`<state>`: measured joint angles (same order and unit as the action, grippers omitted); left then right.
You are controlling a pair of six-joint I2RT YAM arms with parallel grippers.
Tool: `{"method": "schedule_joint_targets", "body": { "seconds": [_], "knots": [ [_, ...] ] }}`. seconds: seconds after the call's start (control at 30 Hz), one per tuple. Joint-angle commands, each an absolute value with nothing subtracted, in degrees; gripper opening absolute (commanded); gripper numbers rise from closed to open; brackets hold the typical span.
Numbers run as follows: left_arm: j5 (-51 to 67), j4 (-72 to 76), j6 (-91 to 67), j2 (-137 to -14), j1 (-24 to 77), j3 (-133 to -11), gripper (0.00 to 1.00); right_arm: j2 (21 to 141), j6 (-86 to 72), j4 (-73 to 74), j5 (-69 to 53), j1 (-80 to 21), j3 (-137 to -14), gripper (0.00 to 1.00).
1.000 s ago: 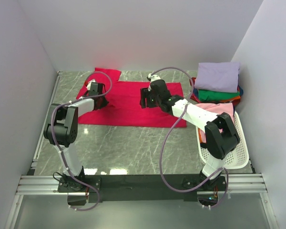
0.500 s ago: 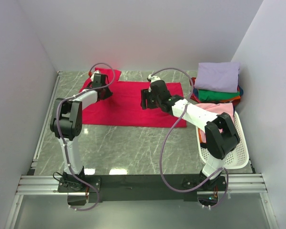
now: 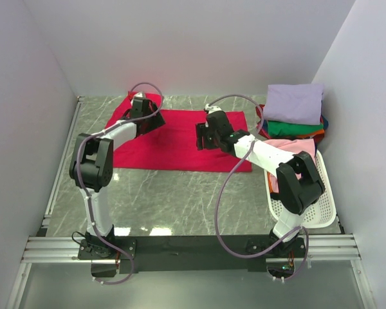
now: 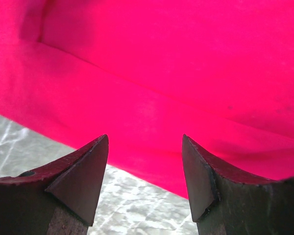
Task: Fold and stack the t-shirts
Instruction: Fold the tshirt
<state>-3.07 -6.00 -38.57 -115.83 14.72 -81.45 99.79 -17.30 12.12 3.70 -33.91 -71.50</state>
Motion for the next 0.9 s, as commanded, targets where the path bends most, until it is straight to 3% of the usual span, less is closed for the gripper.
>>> {"method": "schedule_joint_targets", "body": {
  "seconds": [0.0,0.4,0.87],
  "knots": [
    [-4.7,-3.3,-37.9,-109.7,12.8,-78.9,0.77,96.6,-17.5,12.3,5.7,-31.7,-70.6,0.68],
    [-4.0,-0.9,-39.4,-104.0,10.2,-65.0,0.79,94.7,-18.7,14.2,5.1,-25.4,-62.2,0.69],
    [-3.1,-0.4,-40.0,-105.6,4.4,-59.6,0.79,99.4,-21.1,15.5,1.0,-22.5,-59.4,0.69]
  ]
}}
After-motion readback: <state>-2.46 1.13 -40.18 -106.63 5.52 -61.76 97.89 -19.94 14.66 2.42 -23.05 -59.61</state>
